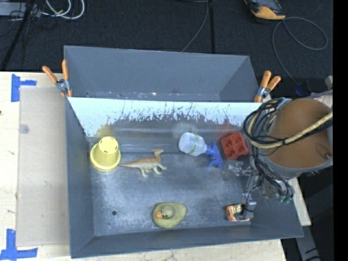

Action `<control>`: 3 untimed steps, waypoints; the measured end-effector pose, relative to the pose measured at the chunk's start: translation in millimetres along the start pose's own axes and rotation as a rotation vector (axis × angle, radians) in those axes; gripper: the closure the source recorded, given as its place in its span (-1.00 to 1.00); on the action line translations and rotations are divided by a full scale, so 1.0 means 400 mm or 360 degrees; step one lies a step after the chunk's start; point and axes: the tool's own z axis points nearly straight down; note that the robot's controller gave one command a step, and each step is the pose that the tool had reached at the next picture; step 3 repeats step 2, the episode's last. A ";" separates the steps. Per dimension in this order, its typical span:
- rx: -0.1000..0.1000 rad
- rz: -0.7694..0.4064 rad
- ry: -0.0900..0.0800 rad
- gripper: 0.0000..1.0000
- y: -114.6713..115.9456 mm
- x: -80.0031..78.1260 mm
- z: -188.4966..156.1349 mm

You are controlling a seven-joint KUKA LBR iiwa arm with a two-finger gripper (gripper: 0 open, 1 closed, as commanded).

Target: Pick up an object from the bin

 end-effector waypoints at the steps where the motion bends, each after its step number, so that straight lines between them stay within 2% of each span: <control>1: -0.0001 -0.0087 -0.0006 -1.00 -0.028 -0.002 0.031; 2: -0.0002 -0.0115 0.0003 1.00 -0.120 0.025 0.226; 3: -0.0002 -0.0115 0.0003 1.00 -0.120 0.025 0.226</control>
Offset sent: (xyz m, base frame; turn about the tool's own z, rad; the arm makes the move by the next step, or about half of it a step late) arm -0.0062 -0.0488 -0.0894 -0.0750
